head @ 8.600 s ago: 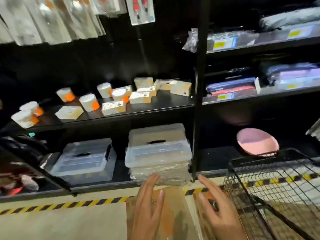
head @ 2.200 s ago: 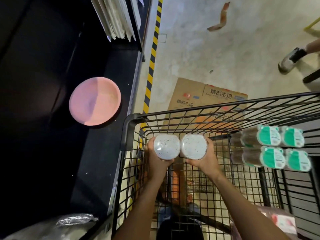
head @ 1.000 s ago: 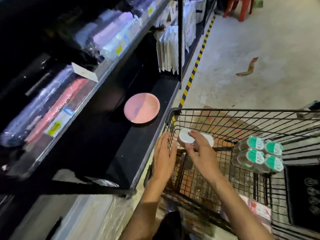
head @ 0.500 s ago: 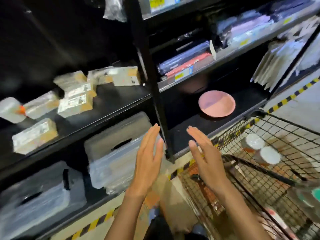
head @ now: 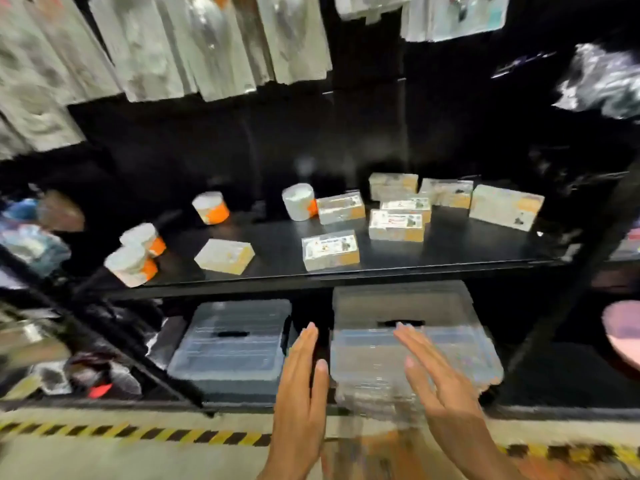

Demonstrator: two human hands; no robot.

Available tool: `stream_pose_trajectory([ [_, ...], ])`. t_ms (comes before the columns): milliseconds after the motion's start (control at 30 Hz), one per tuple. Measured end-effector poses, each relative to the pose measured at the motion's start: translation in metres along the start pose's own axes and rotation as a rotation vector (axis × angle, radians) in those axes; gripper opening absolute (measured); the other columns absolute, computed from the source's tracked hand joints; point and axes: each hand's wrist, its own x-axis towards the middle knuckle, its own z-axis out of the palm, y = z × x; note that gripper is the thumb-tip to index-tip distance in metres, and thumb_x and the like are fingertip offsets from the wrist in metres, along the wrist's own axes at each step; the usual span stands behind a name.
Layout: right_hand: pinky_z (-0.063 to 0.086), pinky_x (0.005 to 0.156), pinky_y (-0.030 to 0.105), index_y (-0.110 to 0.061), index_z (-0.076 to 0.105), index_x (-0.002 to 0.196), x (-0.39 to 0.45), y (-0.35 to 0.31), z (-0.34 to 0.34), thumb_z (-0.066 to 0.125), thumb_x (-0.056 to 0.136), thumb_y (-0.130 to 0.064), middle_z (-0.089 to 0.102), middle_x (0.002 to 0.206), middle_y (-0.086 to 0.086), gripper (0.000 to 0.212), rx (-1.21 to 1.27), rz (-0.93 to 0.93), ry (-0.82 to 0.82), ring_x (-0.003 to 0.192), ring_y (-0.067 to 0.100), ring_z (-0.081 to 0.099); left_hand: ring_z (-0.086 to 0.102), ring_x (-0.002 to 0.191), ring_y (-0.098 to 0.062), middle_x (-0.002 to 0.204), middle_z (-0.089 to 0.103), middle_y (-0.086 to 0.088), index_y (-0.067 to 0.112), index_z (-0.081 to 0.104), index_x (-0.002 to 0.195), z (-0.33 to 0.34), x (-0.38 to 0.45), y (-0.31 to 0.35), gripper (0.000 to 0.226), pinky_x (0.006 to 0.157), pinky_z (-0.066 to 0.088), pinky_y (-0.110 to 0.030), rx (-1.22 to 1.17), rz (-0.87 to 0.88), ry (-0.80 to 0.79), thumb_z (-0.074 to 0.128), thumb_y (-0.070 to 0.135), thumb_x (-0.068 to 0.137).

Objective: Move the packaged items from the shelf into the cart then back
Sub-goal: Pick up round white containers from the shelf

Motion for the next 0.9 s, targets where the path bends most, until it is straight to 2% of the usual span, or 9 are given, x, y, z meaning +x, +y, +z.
stream_pose_trajectory([
  [67,0.014,0.099,-0.005,-0.043,0.045,0.129,0.017,-0.017,0.036,0.04,0.089,-0.042,0.024,0.136,-0.05,0.04,-0.032,-0.061,-0.057,0.13,-0.022,0.023,0.019,0.136,0.014,0.145,0.025,0.037,0.048,0.025,0.138,-0.031,0.008,-0.019,0.048,0.117,0.024,-0.03,0.041,0.006,0.019,0.026,0.06,0.091],
  [200,0.013,0.1,-0.005,-0.048,0.041,0.129,0.036,-0.042,0.093,0.041,0.087,-0.045,0.021,0.135,-0.052,0.043,-0.041,-0.085,-0.129,0.13,-0.024,0.021,0.017,0.138,0.012,0.144,0.018,0.043,0.047,0.023,0.139,-0.078,0.019,-0.056,0.055,0.116,0.026,-0.035,0.147,0.013,0.065,0.021,0.066,0.087],
  [367,0.014,0.107,0.005,-0.053,0.032,0.13,0.067,-0.058,0.141,0.036,0.082,-0.055,0.023,0.14,-0.042,0.049,-0.103,-0.06,-0.272,0.131,-0.024,0.014,0.018,0.138,0.011,0.145,0.02,0.04,0.049,0.022,0.138,-0.123,0.034,-0.086,0.047,0.115,0.028,-0.038,0.164,-0.033,0.185,0.026,0.058,0.092],
  [467,0.01,0.104,0.001,-0.052,0.031,0.131,0.094,-0.058,0.164,0.036,0.09,-0.06,0.021,0.14,-0.041,0.043,-0.126,-0.094,-0.319,0.131,-0.024,0.011,0.02,0.137,0.012,0.144,0.017,0.043,0.052,0.024,0.136,-0.14,0.05,-0.101,0.046,0.112,0.033,-0.041,0.157,-0.084,0.261,0.027,0.058,0.091],
  [567,0.006,0.099,-0.006,-0.047,0.034,0.136,0.125,-0.055,0.19,0.037,0.089,-0.057,0.02,0.14,-0.042,0.048,-0.146,-0.133,-0.38,0.13,-0.027,0.008,0.023,0.137,0.008,0.144,0.022,0.04,0.054,0.023,0.134,-0.154,0.07,-0.116,0.05,0.11,0.035,-0.042,0.185,-0.135,0.328,0.023,0.065,0.086],
  [633,0.006,0.1,-0.006,-0.043,0.037,0.138,0.147,-0.051,0.209,0.039,0.092,-0.059,0.023,0.141,-0.04,0.049,-0.154,-0.191,-0.409,0.132,-0.024,0.012,0.022,0.138,0.007,0.146,0.021,0.035,0.051,0.023,0.136,-0.163,0.084,-0.126,0.05,0.113,0.032,-0.039,0.206,-0.161,0.363,0.024,0.065,0.087],
  [700,0.006,0.102,-0.005,-0.044,0.036,0.137,0.17,-0.048,0.228,0.035,0.086,-0.062,0.024,0.141,-0.04,0.054,-0.174,-0.266,-0.438,0.134,-0.021,0.013,0.019,0.138,0.009,0.145,0.021,0.034,0.047,0.022,0.137,-0.171,0.1,-0.135,0.046,0.116,0.026,-0.031,0.233,-0.178,0.401,0.03,0.057,0.092],
  [800,0.005,0.099,-0.007,-0.044,0.033,0.137,0.207,-0.051,0.254,0.031,0.084,-0.066,0.022,0.142,-0.037,0.058,-0.179,-0.333,-0.501,0.132,-0.024,0.01,0.017,0.137,0.012,0.145,0.02,0.034,0.045,0.022,0.138,-0.184,0.125,-0.144,0.044,0.116,0.023,-0.023,0.26,-0.235,0.451,0.035,0.05,0.096],
  [900,0.008,0.101,-0.005,-0.038,0.037,0.139,0.243,-0.056,0.278,0.033,0.083,-0.065,0.027,0.144,-0.031,0.062,-0.142,-0.359,-0.564,0.134,-0.02,0.014,0.017,0.137,0.011,0.147,0.021,0.03,0.039,0.024,0.142,-0.196,0.15,-0.151,0.049,0.114,0.018,-0.014,0.309,-0.291,0.491,0.036,0.048,0.095],
])
